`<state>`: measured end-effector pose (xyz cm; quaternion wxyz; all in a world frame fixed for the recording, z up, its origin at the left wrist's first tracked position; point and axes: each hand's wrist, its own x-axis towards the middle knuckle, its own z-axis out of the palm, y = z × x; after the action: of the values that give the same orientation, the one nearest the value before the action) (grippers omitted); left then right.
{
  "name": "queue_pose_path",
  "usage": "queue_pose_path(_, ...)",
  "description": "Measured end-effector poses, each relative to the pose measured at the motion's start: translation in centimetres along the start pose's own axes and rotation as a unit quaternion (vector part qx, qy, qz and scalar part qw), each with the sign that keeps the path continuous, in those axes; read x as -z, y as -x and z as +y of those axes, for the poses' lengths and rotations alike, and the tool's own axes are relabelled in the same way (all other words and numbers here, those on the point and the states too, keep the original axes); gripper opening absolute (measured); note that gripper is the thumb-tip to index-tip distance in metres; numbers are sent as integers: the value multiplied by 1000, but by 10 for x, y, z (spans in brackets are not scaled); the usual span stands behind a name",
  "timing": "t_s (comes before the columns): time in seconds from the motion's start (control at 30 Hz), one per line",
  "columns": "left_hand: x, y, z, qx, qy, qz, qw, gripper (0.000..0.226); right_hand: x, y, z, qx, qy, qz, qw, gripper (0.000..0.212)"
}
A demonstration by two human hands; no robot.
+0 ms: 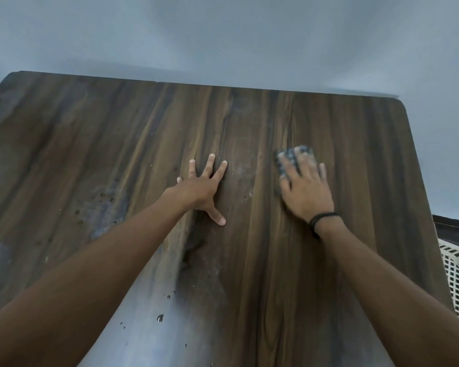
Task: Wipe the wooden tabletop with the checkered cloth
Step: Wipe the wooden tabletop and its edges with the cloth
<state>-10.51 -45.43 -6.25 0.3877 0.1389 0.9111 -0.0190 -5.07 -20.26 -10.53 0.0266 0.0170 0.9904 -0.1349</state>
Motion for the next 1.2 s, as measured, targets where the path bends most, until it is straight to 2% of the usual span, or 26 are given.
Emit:
queue_pose_path(0.03, 2, -1, 1, 2, -2, -4, 1000, 156, 4, -11, -2, -57, -19, 0, 998, 65)
queue_pose_path(0.07, 4, -3, 2, 1, -2, -7, 1000, 155, 2, -13, -9, -74, -27, -1, 997, 65)
queue_pose_path(0.13, 15, -10, 4, -8, 3, -4, 1000, 155, -13, 8, -36, 4, 2, -6, 1000, 63)
queue_pose_path(0.2, 28, -17, 3, -11, 5, 8, 1000, 154, -16, 20, -31, 76, 12, -14, 997, 61)
queue_pose_path(0.23, 36, -21, 1, -9, 4, 16, 1000, 154, -9, 8, -21, 57, 8, -10, 998, 61)
queue_pose_path(0.33, 61, -34, -6, -5, -8, 26, 1000, 152, -1, -32, -14, -87, -28, 11, 996, 65)
queue_pose_path(0.37, 68, -39, -8, -5, -10, 25, 1000, 152, -5, -31, -25, -82, -22, 10, 996, 66)
queue_pose_path(0.47, 77, -54, -14, 0, -14, 6, 1000, 154, -20, -4, -42, 97, 22, -25, 995, 64)
queue_pose_path(0.5, 75, -56, -15, 3, -19, 0, 1000, 154, -12, -6, -31, 127, 25, -39, 991, 63)
queue_pose_path(0.53, 73, -57, -16, 3, -22, -4, 1000, 154, -8, -21, -15, 113, 30, -27, 993, 63)
queue_pose_path(0.63, 71, -58, -18, -8, -17, -5, 1000, 154, -1, -49, -8, -88, -8, 33, 996, 62)
queue_pose_path(0.67, 71, -58, -18, -14, -15, -1, 1000, 154, -7, -49, -23, -85, -2, 42, 995, 62)
queue_pose_path(0.77, 71, -56, -20, -20, -13, 9, 1000, 154, -14, -38, -31, 107, 30, -15, 994, 60)
queue_pose_path(0.8, 71, -56, -20, -19, -13, 8, 1000, 153, -6, -50, -17, 112, 30, -15, 993, 59)
queue_pose_path(0.9, 72, -59, -18, -20, -9, -8, 1000, 152, 10, -83, 5, -100, -15, 7, 995, 56)
queue_pose_path(0.93, 73, -60, -18, -22, -9, -9, 1000, 152, 6, -82, -4, -115, -12, 13, 993, 57)
queue_pose_path(1.03, 71, -60, -20, -26, -11, -3, 1000, 152, -5, -61, -26, 75, 25, -32, 996, 60)
queue_pose_path(1.07, 71, -59, -20, -25, -13, -2, 1000, 152, 1, -66, -17, 107, 33, -32, 993, 61)
queue_pose_path(1.1, 71, -59, -20, -23, -15, -4, 1000, 153, 5, -79, -1, 82, 39, -13, 996, 62)
queue_pose_path(1.17, 73, -60, -18, -19, -20, -13, 1000, 153, 13, -102, 13, -61, 2, 18, 998, 64)
queue_pose_path(1.2, 74, -61, -16, -17, -21, -17, 999, 153, 11, -107, 8, -94, -2, 22, 995, 65)
